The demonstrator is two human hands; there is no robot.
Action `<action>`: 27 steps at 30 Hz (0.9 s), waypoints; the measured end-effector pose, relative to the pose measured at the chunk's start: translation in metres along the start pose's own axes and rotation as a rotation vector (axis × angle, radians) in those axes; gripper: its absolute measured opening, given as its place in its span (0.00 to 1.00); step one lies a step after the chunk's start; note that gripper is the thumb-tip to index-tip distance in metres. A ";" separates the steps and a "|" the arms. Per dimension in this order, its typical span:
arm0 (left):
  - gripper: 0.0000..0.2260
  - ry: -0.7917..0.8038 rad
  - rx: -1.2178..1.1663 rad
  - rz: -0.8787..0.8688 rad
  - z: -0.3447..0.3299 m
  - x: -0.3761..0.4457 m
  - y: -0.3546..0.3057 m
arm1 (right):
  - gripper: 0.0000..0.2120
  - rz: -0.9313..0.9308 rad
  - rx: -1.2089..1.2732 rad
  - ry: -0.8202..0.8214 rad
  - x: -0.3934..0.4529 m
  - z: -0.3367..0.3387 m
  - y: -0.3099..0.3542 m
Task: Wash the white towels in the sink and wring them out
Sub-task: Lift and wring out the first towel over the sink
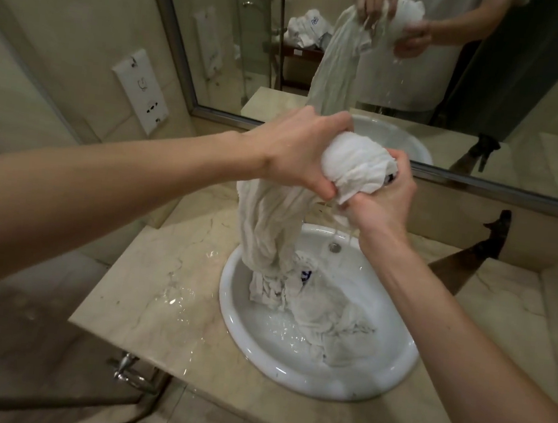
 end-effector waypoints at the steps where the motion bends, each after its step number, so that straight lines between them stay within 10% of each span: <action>1: 0.34 -0.018 -0.013 0.000 0.000 0.000 0.001 | 0.28 -0.021 0.019 -0.004 -0.001 0.000 0.001; 27: 0.29 -0.209 -0.412 0.156 -0.010 -0.008 0.016 | 0.25 -0.220 0.443 -0.062 -0.012 -0.025 -0.015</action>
Point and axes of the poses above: each hand's wrist, its own x-axis towards the middle knuckle, its own z-axis out of the back of the hand, y = z × x, the point moved 4 cm from there along x, towards the middle knuckle, and after that the axes turned 13 degrees about -x, right-handed, at the moved point
